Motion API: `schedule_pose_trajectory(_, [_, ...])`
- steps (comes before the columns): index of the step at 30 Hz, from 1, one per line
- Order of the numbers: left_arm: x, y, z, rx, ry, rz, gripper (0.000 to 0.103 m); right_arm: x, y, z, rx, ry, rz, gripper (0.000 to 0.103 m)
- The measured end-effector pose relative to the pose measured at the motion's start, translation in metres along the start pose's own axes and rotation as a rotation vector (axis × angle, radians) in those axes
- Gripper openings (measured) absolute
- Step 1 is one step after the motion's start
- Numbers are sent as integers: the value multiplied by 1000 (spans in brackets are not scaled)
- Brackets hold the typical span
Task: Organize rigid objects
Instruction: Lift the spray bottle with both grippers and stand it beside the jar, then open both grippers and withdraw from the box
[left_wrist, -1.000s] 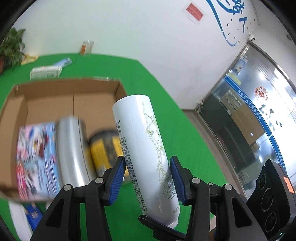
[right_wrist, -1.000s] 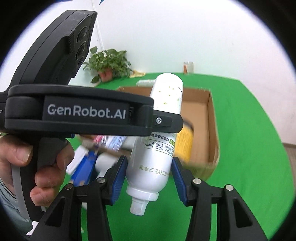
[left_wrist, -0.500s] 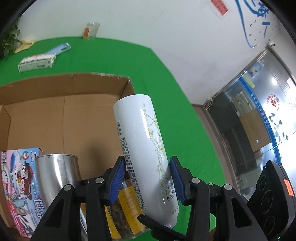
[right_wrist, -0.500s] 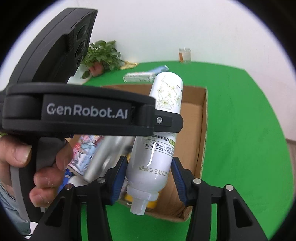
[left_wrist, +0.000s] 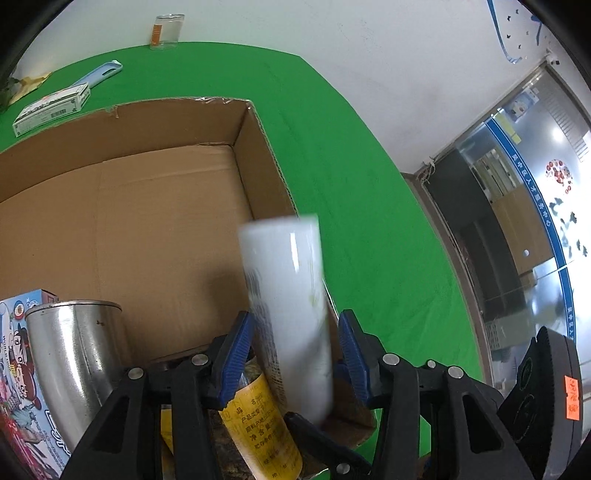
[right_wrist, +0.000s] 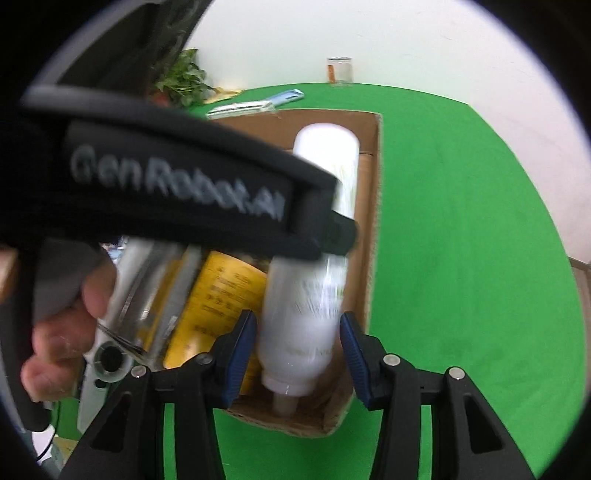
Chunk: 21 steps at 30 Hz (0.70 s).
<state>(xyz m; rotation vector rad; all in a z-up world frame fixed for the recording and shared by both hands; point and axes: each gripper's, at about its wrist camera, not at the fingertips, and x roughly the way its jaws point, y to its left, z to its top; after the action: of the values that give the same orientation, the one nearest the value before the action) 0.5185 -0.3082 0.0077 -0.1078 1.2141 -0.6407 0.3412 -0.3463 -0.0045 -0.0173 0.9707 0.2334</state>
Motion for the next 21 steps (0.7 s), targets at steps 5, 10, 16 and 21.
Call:
schedule_pose_trajectory(5, [-18, -3, -11, 27, -49, 21, 47, -12, 8, -4, 37, -28, -21, 45])
schedule_pose_trajectory(10, [-89, -15, -54, 154, -299, 113, 78, -51, 36, -40, 57, -151, -124, 87])
schedule_pose_trajectory(16, [-166, -11, -137, 225, -589, 309, 103, -73, 60, -67, 72, -237, -181, 97])
schedule_pose_trajectory(21, [-214, 12, -197, 177, -651, 383, 103, -90, 78, -93, 20, -271, -216, 97])
